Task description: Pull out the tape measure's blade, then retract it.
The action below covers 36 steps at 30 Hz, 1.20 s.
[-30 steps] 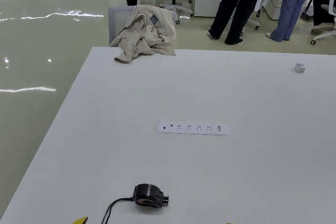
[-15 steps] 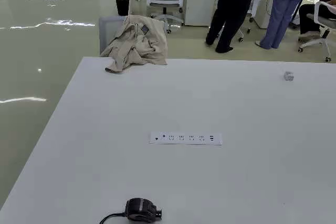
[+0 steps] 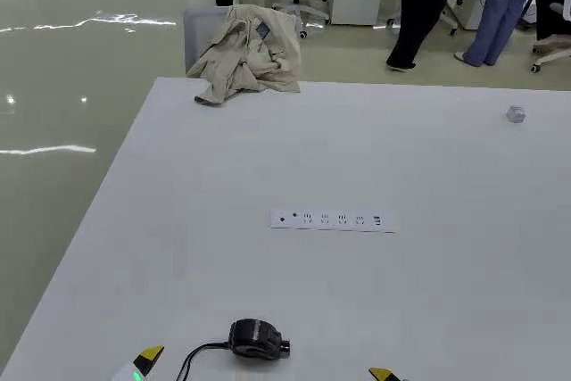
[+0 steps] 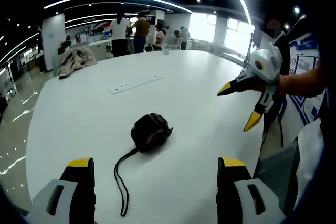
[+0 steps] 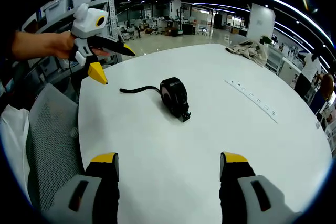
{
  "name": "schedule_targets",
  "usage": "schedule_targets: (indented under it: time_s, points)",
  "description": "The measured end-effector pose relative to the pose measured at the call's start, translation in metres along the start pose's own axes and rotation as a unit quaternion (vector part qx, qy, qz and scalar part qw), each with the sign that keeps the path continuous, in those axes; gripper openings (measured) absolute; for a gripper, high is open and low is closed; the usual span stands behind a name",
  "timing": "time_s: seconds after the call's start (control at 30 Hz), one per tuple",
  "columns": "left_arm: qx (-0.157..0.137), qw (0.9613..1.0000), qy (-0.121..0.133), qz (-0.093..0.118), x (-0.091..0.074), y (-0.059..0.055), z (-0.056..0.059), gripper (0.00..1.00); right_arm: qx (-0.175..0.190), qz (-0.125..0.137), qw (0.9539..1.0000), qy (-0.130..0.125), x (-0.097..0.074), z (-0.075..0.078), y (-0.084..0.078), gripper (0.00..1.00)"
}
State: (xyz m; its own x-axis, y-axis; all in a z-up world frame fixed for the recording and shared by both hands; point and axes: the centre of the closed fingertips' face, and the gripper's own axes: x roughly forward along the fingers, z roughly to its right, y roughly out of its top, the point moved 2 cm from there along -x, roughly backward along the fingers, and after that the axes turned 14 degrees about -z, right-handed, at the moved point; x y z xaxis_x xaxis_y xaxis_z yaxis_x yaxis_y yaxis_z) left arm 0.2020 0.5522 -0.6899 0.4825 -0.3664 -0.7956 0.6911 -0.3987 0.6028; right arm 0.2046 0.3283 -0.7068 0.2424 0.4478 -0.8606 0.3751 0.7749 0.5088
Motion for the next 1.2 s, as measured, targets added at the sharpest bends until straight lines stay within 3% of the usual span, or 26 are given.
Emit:
schedule_targets:
  time_s: [0.6,1.2]
  points:
    - [0.064,0.9973,-0.029,-0.02,0.028,0.015,0.0,0.91,-0.036,-0.018,0.9991,0.015,0.023,0.008,0.002,0.78]
    - [0.111,0.9921,-0.052,-0.026,0.054,0.021,-0.004,0.87,-0.068,-0.016,0.9971,0.031,0.035,0.008,0.02,0.77]
